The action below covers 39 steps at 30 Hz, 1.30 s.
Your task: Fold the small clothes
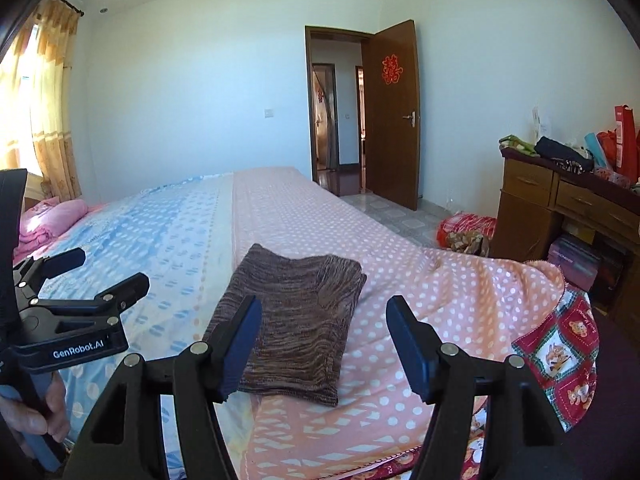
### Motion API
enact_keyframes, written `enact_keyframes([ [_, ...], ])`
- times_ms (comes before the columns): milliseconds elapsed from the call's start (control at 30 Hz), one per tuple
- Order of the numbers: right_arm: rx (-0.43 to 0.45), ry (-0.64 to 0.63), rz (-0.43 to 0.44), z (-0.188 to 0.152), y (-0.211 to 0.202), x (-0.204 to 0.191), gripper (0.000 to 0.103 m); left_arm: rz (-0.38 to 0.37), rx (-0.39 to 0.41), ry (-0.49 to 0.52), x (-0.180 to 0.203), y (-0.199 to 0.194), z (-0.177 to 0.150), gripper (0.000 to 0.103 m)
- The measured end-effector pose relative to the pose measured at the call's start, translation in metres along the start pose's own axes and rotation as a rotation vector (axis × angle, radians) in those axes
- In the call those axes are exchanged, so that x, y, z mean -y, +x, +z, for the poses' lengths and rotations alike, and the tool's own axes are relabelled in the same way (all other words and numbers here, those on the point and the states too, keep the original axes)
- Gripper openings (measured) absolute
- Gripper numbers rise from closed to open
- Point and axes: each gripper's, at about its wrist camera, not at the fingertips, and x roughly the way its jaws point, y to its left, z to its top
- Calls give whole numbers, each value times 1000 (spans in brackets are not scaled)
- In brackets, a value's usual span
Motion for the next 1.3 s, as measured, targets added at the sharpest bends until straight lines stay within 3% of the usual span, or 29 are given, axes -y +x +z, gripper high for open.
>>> enact_keyframes([
  [133, 30, 24, 0, 9, -31, -39, 66, 54, 16, 16, 4, -11, 1, 103],
  [333, 73, 47, 3, 16, -89, -125, 66, 29, 35, -13, 0, -26, 7, 103],
  [500, 114, 43, 5, 19, -160, -235, 76, 36, 39, -25, -3, -33, 10, 103],
  [733, 166, 28, 6, 17, -267, -414, 76, 25, 50, -52, -8, -43, 13, 103],
  [900, 185, 18, 0, 12, -347, -562, 76, 39, 68, -42, -6, -49, 14, 103],
  [933, 185, 22, 2, 14, -342, -554, 76, 40, 71, -43, -6, -50, 14, 103],
  [1000, 187, 34, 7, 10, -377, -615, 76, 41, 78, -46, -6, -52, 14, 103],
  [1300, 207, 47, -3, 4, -448, -781, 79, 44, 79, -51, -7, -54, 14, 103],
])
